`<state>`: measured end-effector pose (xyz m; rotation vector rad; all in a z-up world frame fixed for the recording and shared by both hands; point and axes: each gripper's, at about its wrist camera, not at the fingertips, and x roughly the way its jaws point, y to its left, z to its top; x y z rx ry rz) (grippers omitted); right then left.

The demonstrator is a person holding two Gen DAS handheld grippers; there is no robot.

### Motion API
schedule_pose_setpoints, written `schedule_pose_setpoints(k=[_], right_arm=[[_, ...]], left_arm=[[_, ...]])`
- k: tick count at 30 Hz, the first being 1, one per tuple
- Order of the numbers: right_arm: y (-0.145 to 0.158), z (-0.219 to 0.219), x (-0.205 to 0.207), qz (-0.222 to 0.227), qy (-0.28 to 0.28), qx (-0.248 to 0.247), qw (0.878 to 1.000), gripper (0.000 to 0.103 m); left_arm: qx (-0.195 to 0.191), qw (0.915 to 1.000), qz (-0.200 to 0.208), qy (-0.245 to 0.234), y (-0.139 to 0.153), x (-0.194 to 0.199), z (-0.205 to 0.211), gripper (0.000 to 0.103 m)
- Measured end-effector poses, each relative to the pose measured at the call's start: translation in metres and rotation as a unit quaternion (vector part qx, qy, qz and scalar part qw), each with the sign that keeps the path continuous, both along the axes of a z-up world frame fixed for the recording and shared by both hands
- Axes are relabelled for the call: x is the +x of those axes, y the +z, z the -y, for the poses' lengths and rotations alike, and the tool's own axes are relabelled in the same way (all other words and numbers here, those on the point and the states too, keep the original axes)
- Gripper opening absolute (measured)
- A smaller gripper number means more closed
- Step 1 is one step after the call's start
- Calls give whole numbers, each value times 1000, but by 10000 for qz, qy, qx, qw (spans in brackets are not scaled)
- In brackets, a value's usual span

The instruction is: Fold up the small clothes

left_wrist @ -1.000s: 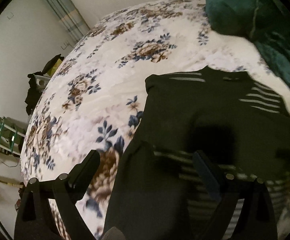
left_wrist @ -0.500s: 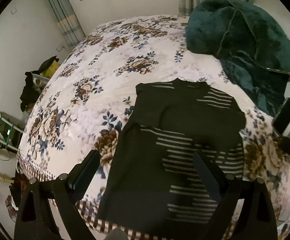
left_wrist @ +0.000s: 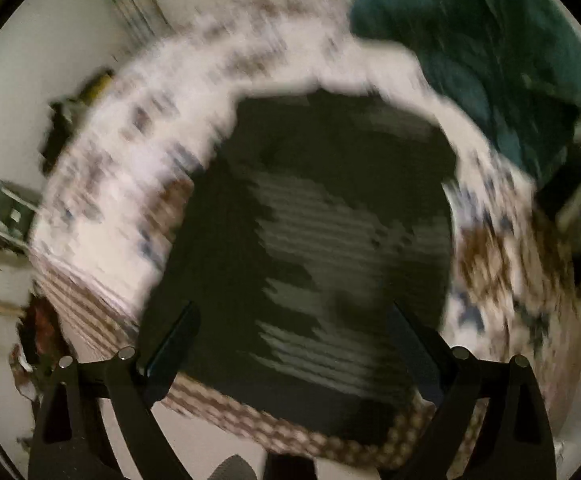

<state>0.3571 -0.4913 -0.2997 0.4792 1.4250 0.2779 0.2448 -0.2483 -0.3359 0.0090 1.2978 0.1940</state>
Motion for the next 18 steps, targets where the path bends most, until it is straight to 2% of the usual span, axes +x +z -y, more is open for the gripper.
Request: schedule_pose_setpoints(k=[1, 2, 3, 5, 7, 10, 12, 14, 16, 18], right_arm=[[-21, 18, 12, -152, 28, 133, 9998, 99], [-36, 30, 22, -199, 59, 164, 9996, 85], [-58, 43, 35, -245, 137, 104, 9996, 62], [-103, 65, 64, -433, 230, -69, 9988, 46], [-143, 84, 92, -679, 209, 120, 9974, 46], [-190, 99, 131, -943, 253, 277, 9948, 46], [-221, 107, 154, -1086, 265, 319, 9932, 47], [-244, 109, 171, -1211, 312, 385, 9914, 51], [-260, 108, 183, -1318, 342, 480, 9895, 59], [-279, 105, 196, -1439, 323, 641, 9870, 62]], left_arm=[[-36, 9997, -239, -75, -30, -9, 15, 95], [-62, 9988, -459, -177, -56, -17, 29, 95], [-117, 9978, -598, -268, -75, -22, 39, 95], [-141, 9940, -969, -478, -122, -35, 61, 95], [-238, 9888, -1305, -684, -165, -46, 82, 95], [-359, 9831, -1506, -977, -205, -55, 107, 95], [-366, 9793, -1587, -1202, -224, -60, 122, 95], [-205, 9753, -1709, -1383, -243, -64, 134, 95], [-46, 9766, -1636, -1396, -252, -65, 136, 95], [-112, 9810, -1446, -1291, -250, -66, 134, 89]])
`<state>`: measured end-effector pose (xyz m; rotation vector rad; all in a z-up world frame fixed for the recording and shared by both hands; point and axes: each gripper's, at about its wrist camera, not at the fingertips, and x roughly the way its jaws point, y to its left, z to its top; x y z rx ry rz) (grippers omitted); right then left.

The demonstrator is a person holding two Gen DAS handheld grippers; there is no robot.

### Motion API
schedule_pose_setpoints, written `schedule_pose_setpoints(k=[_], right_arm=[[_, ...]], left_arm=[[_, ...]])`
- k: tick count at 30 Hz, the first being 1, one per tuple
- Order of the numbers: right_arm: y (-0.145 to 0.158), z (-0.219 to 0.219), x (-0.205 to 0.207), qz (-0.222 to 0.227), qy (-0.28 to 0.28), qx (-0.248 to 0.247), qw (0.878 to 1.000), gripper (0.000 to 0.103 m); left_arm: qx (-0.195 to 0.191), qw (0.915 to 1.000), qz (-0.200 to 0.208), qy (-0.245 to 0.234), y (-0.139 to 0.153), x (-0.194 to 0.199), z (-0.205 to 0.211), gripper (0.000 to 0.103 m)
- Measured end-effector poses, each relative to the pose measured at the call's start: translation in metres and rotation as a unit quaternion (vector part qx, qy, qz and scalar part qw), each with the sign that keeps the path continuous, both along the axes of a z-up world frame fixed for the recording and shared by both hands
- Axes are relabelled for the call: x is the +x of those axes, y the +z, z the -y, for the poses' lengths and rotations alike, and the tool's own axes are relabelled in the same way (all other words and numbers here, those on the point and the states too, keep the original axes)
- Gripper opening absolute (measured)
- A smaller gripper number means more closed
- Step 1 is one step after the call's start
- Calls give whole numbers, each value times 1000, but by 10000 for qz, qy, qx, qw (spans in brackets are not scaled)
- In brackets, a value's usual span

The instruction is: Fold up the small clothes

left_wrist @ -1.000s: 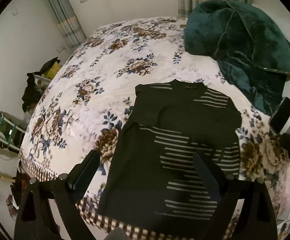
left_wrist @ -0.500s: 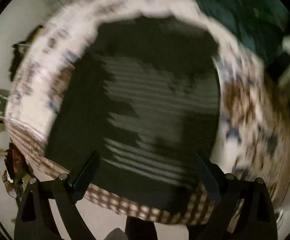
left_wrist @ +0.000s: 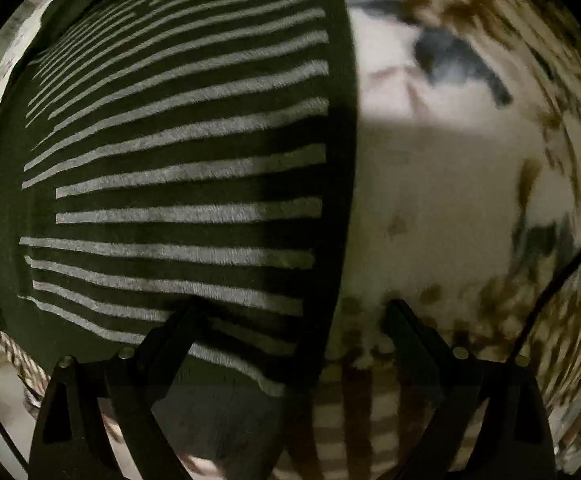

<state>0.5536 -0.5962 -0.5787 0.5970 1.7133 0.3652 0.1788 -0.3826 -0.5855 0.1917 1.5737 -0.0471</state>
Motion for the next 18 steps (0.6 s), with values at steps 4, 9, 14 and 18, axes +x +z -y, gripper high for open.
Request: schedule_pose_setpoints(k=[4, 9, 14, 18], right_arm=[[-25, -15, 29, -61, -167, 351, 9992, 62], [-52, -43, 61, -179, -605, 821, 9946, 47], [-28, -74, 70, 152, -525, 545, 9970, 6], [9, -88, 74, 361, -430, 477, 9973, 6]], left_arm=[[142, 9984, 526, -140, 22, -7, -4, 6], [-182, 9956, 859, 315, 57, -13, -36, 5], [-287, 9895, 1161, 811, 101, -22, -75, 5], [-395, 9801, 1400, 1353, 134, -18, -109, 5]])
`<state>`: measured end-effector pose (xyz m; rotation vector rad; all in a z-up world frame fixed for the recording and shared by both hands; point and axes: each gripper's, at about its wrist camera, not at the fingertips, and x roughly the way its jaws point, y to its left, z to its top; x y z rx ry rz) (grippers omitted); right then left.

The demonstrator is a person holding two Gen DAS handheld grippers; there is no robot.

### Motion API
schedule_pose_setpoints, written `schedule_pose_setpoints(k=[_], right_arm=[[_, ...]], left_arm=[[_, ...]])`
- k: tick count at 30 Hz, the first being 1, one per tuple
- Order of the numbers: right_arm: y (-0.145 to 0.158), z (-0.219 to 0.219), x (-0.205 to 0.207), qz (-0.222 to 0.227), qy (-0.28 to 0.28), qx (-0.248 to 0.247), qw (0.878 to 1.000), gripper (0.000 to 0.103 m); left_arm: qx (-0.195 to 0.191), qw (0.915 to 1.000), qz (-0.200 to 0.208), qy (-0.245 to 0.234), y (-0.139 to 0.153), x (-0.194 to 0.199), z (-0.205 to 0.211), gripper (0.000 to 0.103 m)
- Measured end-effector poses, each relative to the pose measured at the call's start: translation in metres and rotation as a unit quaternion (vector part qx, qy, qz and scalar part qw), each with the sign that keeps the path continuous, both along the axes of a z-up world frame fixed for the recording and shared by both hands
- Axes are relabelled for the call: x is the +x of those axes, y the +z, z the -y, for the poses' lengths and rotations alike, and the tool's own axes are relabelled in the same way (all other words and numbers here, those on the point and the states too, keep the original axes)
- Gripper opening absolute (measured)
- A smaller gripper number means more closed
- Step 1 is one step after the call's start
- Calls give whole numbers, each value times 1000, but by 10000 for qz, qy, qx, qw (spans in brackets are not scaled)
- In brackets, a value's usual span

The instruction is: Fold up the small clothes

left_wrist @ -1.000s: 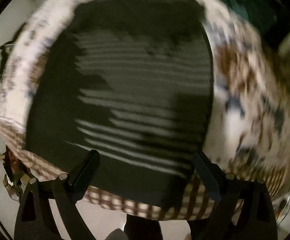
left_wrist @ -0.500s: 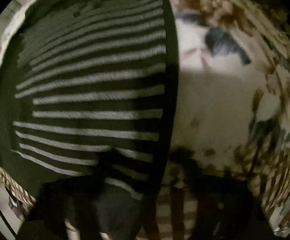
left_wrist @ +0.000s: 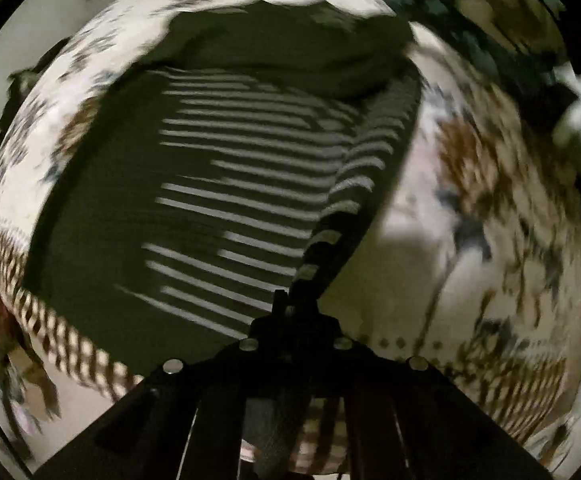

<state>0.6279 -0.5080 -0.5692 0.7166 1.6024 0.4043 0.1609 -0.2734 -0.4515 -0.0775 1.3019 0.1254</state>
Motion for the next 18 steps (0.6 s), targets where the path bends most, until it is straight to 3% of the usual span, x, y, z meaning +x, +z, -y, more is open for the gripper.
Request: schedule_pose_setpoints(k=[5, 10, 15, 18], right_arm=[[50, -38, 11, 250, 148, -161, 9994, 5], [89, -92, 24, 401, 291, -277, 9984, 5], [108, -200, 47, 525, 514, -458, 9962, 5], [99, -287, 63, 548, 755, -713, 9931, 5]], left_arm=[[-251, 9962, 352, 750, 37, 11, -53, 5], [-533, 9900, 439, 1228, 41, 23, -123, 5], [-738, 9847, 374, 1532, 24, 22, -205, 5], [-859, 9812, 263, 1705, 5, 21, -252, 5]])
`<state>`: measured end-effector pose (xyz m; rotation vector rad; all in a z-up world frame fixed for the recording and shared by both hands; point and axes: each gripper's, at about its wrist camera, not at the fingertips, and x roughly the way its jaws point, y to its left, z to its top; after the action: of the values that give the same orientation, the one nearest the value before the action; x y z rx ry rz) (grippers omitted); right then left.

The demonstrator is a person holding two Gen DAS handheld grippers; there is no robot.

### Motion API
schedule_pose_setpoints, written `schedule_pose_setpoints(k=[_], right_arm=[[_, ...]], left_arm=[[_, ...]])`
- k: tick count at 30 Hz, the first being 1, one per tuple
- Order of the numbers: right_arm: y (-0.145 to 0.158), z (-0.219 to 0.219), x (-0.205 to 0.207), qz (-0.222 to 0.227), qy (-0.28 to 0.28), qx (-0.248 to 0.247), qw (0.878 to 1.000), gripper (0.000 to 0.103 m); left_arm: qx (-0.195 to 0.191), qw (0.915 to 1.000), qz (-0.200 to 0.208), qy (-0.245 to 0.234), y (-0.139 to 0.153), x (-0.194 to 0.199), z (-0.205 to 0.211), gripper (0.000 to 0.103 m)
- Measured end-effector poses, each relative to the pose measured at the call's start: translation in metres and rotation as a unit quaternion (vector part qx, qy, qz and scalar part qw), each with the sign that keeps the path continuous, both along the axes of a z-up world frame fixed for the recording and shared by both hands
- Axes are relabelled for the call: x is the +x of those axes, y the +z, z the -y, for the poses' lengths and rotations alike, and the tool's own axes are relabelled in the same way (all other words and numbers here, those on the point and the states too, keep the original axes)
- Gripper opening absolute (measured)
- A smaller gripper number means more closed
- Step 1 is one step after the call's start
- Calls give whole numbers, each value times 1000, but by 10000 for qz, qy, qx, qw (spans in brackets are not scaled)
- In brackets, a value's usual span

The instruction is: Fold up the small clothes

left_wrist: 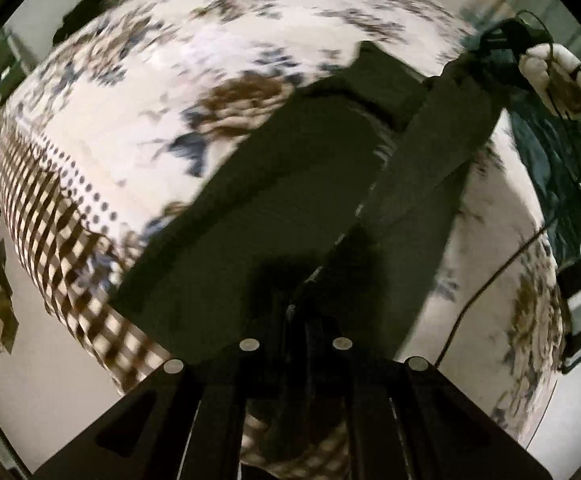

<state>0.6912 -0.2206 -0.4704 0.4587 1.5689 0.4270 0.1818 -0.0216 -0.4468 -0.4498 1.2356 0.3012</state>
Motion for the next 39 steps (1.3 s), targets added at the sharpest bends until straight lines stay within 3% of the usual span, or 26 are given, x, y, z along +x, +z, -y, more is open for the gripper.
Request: schedule_pose_setpoints(k=[6, 9, 13, 14, 16, 18, 19, 22, 25, 31, 33, 34, 39], right_arm=[[-42, -153, 14, -29, 507, -707, 9962, 5], [-65, -202, 12, -39, 688, -1090, 9916, 5], [-91, -225, 10, -153, 678, -1462, 9868, 6], [-96, -226, 10, -283, 626, -1425, 9874, 9], [-97, -223, 8, -424, 608, -1187, 9902, 31], [-84, -217, -4, -457, 699, -832, 9930, 66], [-75, -212, -12, -403, 740, -746, 9936, 69], [-44, -192, -54, -173, 975, -552, 9936, 69], [-28, -158, -114, -128, 1193, -646, 9907, 69], [-49, -82, -262, -613, 1034, -896, 9887, 69], [-69, -57, -310, -877, 853, -829, 9890, 69], [-79, -46, -328, -1014, 737, -818, 9887, 69], [-116, 0, -400, -1468, 98, -698, 9866, 69]], left_arm=[[-407, 9981, -306, 340, -48, -6, -76, 5], [-683, 9956, -450, 449, -75, -8, -100, 5], [-1199, 9887, -691, 578, -105, -7, -121, 9], [-1568, 9828, -588, 780, -109, -15, -132, 12], [-1938, 9742, -490, 1048, -110, -26, -146, 25], [-2155, 9674, -365, 1279, -105, -45, -161, 27], [-2143, 9673, -329, 1319, -101, -52, -165, 28], [-2116, 9693, -270, 1221, -89, -70, -170, 38], [-1963, 9755, -357, 925, -81, -74, -159, 39], [-1640, 9835, -750, 149, -96, -51, -116, 38], [-1189, 9893, -840, -7, -103, -48, -102, 13], [-1135, 9905, -779, 8, -101, -50, -100, 6], [-695, 9973, -232, 3, -49, -68, -93, 6]])
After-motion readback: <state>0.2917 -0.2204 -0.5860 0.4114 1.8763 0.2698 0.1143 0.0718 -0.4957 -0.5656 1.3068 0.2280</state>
